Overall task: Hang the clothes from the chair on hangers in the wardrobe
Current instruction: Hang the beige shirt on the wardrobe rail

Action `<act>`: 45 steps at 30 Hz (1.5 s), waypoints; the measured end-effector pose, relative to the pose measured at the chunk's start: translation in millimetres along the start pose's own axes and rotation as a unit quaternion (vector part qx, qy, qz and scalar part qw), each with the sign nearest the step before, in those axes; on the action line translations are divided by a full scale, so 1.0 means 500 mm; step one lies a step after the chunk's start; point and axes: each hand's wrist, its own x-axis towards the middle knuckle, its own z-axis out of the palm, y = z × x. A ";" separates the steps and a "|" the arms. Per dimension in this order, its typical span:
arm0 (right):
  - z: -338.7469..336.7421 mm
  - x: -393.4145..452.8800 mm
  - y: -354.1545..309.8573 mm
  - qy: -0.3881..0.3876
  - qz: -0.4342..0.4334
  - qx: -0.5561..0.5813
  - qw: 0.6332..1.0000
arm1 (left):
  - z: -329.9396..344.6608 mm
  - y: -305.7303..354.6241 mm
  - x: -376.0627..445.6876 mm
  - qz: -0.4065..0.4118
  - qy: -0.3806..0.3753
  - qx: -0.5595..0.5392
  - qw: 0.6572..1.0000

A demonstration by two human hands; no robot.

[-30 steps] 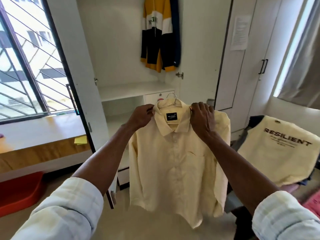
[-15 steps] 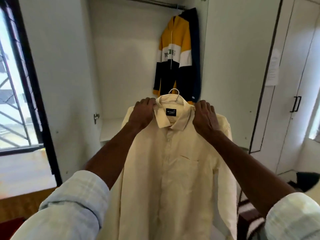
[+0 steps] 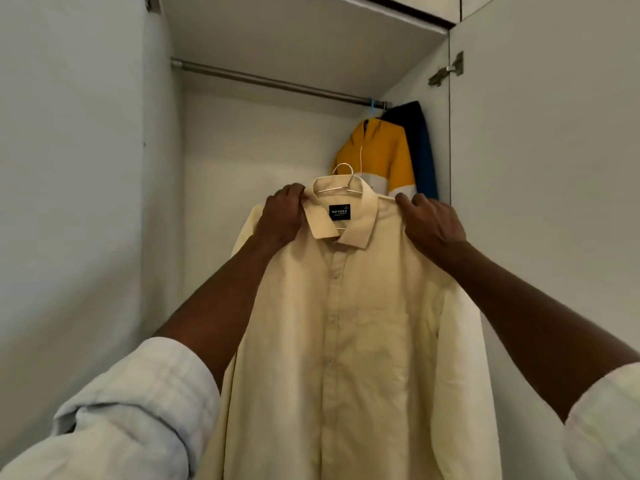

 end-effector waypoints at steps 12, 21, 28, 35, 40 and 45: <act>0.155 0.407 0.054 0.160 0.026 -0.120 0.979 | 0.263 -0.138 0.313 0.021 0.000 -0.010 1.000; 0.273 0.674 0.101 0.208 0.016 -0.165 0.964 | 0.463 -0.208 0.561 0.002 0.013 -0.026 1.000; 0.376 0.793 0.161 0.211 0.030 -0.197 0.957 | 0.584 -0.232 0.685 0.022 -0.020 0.014 0.999; 0.418 0.869 0.204 0.204 0.061 -0.241 0.947 | 0.666 -0.223 0.800 0.045 -0.100 0.038 0.993; 0.437 0.924 0.216 0.206 0.095 -0.248 0.942 | 0.706 -0.217 0.835 0.064 -0.103 0.011 0.993; 0.438 0.967 0.210 0.199 0.098 -0.260 0.940 | 0.730 -0.229 0.853 0.083 -0.105 -0.021 0.991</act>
